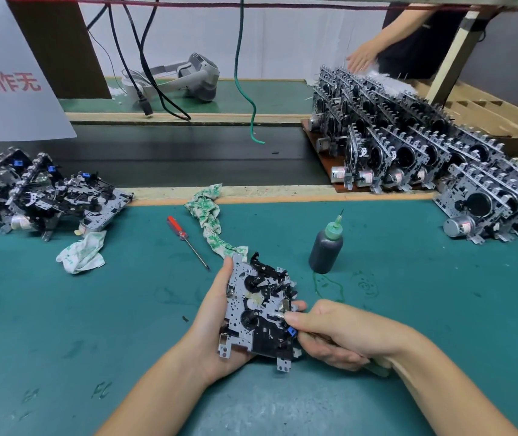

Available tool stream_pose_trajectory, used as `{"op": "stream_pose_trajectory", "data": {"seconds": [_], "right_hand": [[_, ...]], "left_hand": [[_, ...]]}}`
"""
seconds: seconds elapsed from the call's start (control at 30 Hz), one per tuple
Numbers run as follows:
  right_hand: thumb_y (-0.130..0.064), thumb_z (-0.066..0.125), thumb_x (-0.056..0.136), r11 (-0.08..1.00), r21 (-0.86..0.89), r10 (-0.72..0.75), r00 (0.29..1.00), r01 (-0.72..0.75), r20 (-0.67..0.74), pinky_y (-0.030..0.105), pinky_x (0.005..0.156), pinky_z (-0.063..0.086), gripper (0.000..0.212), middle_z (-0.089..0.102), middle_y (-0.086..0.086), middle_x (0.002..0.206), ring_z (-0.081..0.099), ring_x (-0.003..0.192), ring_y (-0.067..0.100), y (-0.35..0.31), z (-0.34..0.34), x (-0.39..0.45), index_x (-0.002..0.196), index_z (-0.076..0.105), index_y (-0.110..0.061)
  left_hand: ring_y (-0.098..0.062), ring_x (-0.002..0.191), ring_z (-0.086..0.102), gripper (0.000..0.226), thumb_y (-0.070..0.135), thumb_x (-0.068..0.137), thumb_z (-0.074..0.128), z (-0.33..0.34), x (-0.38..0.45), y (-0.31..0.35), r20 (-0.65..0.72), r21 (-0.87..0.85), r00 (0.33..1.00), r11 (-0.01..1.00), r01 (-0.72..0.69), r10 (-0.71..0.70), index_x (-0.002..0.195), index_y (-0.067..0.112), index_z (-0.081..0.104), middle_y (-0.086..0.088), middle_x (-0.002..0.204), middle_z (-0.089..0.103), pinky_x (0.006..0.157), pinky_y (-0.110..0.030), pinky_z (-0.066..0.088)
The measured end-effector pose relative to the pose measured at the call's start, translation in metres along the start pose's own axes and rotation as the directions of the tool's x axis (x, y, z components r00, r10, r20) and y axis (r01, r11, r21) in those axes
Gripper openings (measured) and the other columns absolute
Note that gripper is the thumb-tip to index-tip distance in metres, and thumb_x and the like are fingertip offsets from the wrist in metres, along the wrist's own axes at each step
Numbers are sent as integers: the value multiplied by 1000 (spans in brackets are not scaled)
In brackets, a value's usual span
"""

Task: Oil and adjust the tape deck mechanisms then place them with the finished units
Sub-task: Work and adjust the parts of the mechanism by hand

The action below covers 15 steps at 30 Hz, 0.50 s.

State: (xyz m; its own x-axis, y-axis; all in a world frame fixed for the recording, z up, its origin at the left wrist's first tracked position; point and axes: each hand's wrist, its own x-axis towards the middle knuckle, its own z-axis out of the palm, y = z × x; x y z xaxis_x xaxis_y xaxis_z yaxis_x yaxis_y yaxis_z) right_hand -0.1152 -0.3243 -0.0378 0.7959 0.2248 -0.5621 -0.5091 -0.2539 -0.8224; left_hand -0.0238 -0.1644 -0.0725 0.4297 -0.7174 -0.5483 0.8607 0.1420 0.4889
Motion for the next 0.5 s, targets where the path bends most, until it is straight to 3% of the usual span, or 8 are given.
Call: {"op": "stream_pose_trajectory", "data": {"seconds": [0.23,0.33,0.5], "right_hand": [[-37,38,100,1000,-9,0,997,1,75,16,30,16,61,24,-4,27,18,23,7,1,-8,-2,43,39,-15],[-43,41,99,1000,-19,4,995,-2,105,16,31,19,66,25,-3,27,19,24,7,6,-10,-11,46,41,-5],[-41,38,97,983,162,-83,996,85,-16,14,30,16,59,23,-4,29,16,24,6,3,-6,-8,44,39,-18]], "left_hand": [[-34,94,69,77,70,81,41,3,-2,0,23,13,1000,1000,1,-2,96,3,76,-24,111,67,77,-41,56],[-39,95,67,85,73,83,37,3,-4,0,26,-14,1000,1000,3,-2,108,-1,70,-31,118,61,81,-48,56],[-31,94,69,75,71,81,40,0,-1,-1,11,-10,1000,1000,-28,28,96,7,76,-19,113,68,86,-41,51]]}}
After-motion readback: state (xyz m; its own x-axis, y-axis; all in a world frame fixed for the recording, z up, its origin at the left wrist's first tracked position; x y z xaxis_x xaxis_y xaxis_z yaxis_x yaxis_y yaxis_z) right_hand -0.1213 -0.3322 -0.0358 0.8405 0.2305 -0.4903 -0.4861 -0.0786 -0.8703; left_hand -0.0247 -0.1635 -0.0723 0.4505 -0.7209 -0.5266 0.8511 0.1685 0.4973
